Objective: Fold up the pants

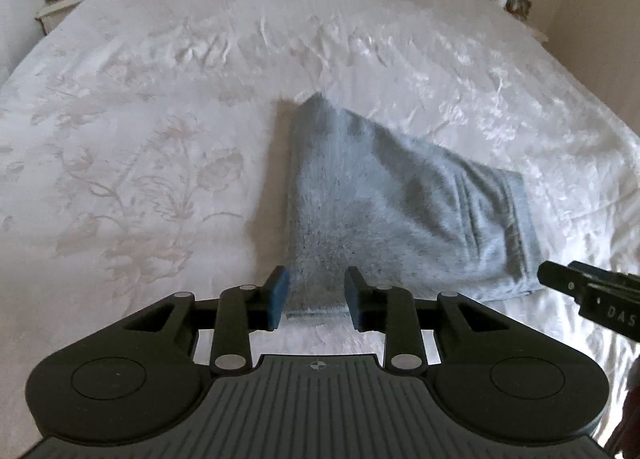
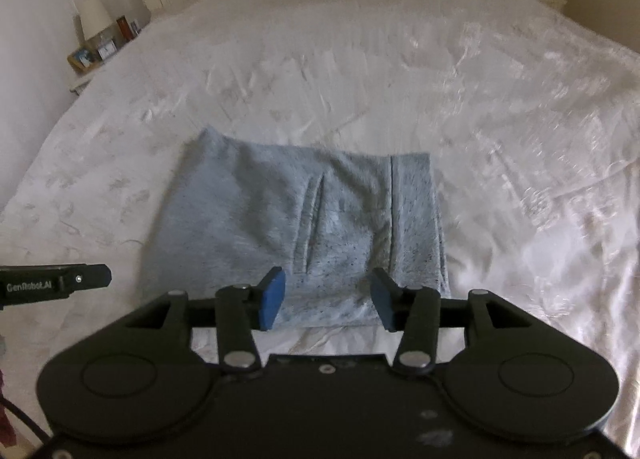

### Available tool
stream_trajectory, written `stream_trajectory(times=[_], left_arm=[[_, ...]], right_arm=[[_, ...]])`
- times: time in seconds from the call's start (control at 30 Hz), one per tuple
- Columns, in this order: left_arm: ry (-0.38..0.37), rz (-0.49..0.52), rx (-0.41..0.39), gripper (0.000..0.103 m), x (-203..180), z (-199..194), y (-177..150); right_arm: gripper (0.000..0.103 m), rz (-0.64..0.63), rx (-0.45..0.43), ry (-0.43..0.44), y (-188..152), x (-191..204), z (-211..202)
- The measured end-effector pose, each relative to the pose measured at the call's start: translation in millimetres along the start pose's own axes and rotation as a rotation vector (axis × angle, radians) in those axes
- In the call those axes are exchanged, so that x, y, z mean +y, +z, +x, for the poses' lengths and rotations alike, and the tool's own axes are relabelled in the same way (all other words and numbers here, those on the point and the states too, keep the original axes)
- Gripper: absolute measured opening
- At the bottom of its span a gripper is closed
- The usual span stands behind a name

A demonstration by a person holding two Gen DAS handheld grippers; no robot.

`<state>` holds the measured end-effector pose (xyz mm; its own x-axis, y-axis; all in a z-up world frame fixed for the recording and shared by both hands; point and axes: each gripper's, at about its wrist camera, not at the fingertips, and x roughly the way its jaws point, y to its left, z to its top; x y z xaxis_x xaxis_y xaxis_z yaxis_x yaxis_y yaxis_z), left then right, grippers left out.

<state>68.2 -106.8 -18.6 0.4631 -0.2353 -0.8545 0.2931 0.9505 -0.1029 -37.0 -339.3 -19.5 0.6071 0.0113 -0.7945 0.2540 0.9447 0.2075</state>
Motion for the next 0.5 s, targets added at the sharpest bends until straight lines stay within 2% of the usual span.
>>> stream_trajectory(times=[0.3, 0.5], left_arm=[[0.047, 0.01, -0.028, 0.031, -3.3, -44.9, -15.6], [0.085, 0.031, -0.069, 0.031, -5.3, -69.6, -23.6]], right_arm=[[0.061, 0.025, -0.063, 0.001, -16.6, 12.5, -68.1], [0.068, 0.028, -0.094, 0.005, -24.9, 20.2, -94.5]])
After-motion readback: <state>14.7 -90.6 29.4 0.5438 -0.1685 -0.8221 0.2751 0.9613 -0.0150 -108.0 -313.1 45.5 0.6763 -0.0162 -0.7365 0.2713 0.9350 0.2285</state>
